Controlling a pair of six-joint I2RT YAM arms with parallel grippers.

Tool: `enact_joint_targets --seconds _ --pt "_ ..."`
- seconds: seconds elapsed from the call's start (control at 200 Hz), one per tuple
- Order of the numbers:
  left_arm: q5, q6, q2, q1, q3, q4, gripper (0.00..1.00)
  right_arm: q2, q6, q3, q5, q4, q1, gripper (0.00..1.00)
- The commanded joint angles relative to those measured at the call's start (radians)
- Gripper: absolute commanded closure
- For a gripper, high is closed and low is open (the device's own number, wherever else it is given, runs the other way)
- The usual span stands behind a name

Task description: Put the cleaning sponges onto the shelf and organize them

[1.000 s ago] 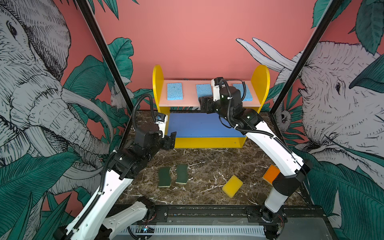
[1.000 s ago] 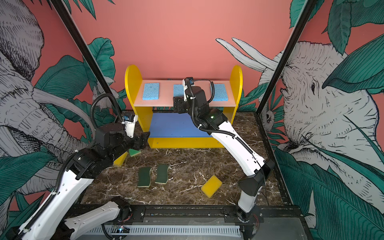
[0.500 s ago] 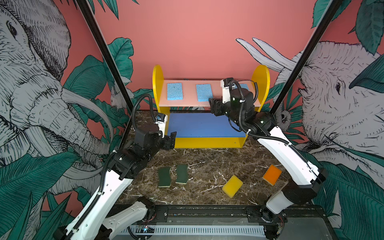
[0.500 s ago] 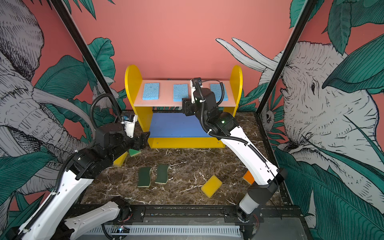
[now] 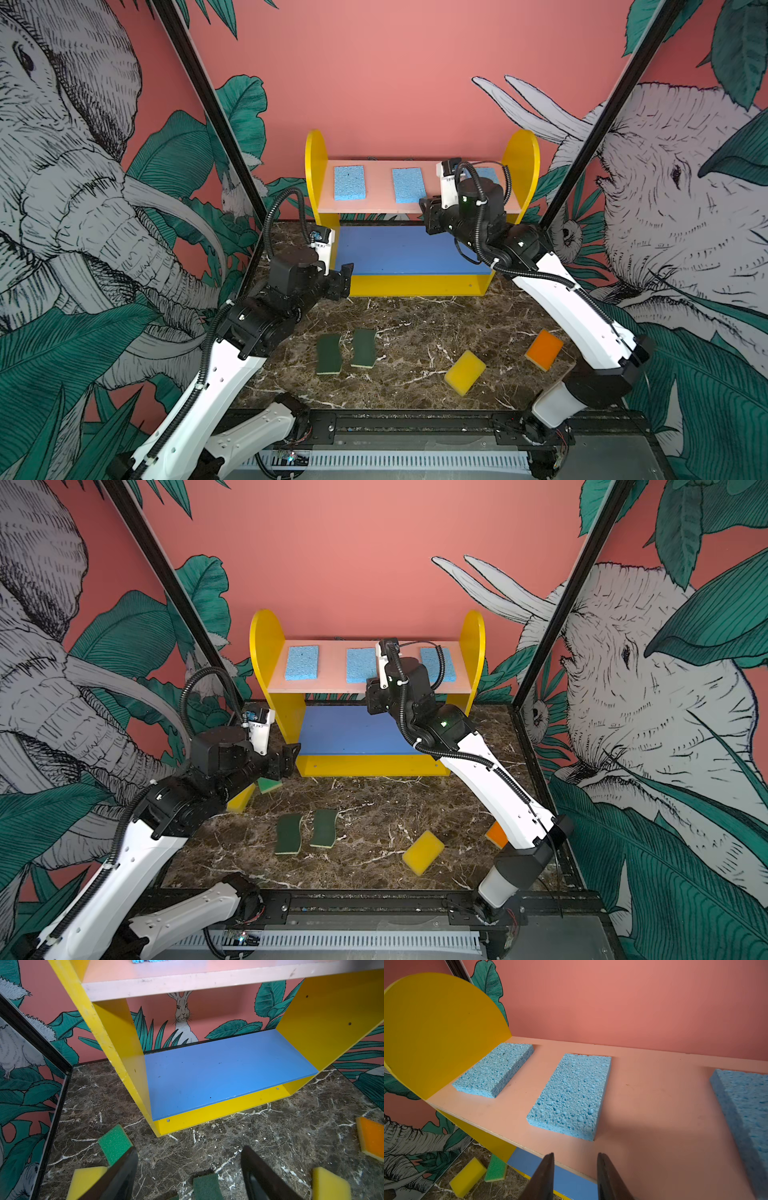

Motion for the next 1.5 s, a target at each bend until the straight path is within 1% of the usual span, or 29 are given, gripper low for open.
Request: enact_joint_targets --seconds 0.0,0.33,0.755,1.11,1.275,1.405,1.495 --pt "0.0 -0.001 -0.001 0.005 0.024 0.012 0.21 0.02 0.018 0.003 -0.029 0.028 0.005 0.65" --pt "0.006 0.003 -0.001 0.005 0.018 0.02 0.21 0.048 0.028 0.023 -0.045 0.046 0.008 0.65" --pt "0.009 0.002 -0.003 0.005 0.011 0.02 0.21 0.068 0.033 0.028 -0.03 0.065 0.008 0.65" --pt "0.011 -0.001 -0.004 0.004 0.008 0.021 0.21 0.113 0.033 0.071 -0.02 0.048 0.009 0.65" --pt "0.013 0.0 -0.01 0.004 0.006 0.022 0.21 0.104 0.034 0.066 -0.018 0.048 0.009 0.65" --pt "0.028 0.003 0.004 0.005 0.014 0.019 0.21 0.068 0.047 0.037 -0.036 0.054 0.011 0.65" --pt "0.047 -0.001 0.026 0.004 0.035 0.01 0.24 0.025 0.046 0.014 -0.031 0.054 0.028 0.64"
